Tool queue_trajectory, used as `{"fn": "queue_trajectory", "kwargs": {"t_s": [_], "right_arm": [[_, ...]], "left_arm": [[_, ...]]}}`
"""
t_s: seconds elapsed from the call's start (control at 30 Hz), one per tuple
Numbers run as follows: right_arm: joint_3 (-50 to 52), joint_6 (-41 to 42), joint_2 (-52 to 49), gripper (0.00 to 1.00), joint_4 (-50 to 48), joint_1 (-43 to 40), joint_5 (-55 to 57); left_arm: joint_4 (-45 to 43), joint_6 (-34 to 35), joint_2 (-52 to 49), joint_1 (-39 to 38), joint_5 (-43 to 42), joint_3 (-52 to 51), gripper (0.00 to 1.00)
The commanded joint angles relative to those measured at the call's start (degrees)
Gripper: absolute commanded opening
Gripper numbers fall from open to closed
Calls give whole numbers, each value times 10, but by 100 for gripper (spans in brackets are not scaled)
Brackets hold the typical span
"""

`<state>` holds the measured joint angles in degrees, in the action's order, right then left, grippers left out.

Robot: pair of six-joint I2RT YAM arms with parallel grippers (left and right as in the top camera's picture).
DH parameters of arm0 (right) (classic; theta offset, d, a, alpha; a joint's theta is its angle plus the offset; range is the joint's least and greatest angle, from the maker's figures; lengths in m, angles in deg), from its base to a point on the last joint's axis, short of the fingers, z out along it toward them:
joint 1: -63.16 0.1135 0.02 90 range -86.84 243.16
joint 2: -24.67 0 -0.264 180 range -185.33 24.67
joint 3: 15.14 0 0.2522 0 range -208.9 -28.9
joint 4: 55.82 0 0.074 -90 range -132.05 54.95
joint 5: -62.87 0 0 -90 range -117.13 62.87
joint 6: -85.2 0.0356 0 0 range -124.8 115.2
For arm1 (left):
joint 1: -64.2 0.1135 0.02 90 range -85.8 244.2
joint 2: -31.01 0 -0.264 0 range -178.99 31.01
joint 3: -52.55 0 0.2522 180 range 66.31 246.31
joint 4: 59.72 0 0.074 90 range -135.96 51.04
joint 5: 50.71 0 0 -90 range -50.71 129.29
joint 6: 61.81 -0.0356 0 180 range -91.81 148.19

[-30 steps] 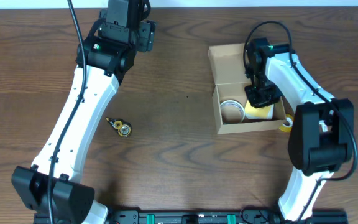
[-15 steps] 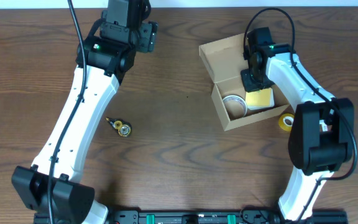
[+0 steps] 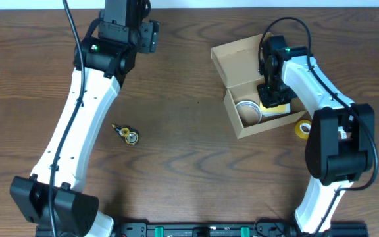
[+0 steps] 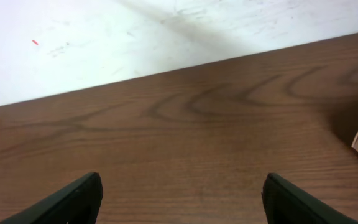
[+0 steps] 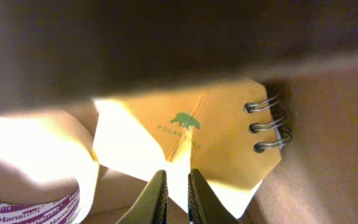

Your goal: Pack container

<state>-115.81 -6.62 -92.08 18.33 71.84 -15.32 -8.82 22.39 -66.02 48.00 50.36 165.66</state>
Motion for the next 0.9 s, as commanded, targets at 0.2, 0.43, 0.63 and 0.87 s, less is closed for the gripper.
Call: {"fn": "queue_trajectory", "kwargs": {"t_s": [0.2, 0.43, 0.63, 0.87], "right_arm": [[71, 12, -7, 12, -58, -12, 8], [75, 12, -7, 12, -71, -12, 8], [76, 12, -7, 13, -73, -11, 6], [71, 9, 17, 15, -59, 4, 8]], "left_arm": [[1, 7, 9, 2, -7, 13, 83], [2, 7, 9, 2, -19, 13, 83], [3, 7, 9, 2, -19, 13, 83], [0, 7, 8, 2, -22, 13, 82]]}}
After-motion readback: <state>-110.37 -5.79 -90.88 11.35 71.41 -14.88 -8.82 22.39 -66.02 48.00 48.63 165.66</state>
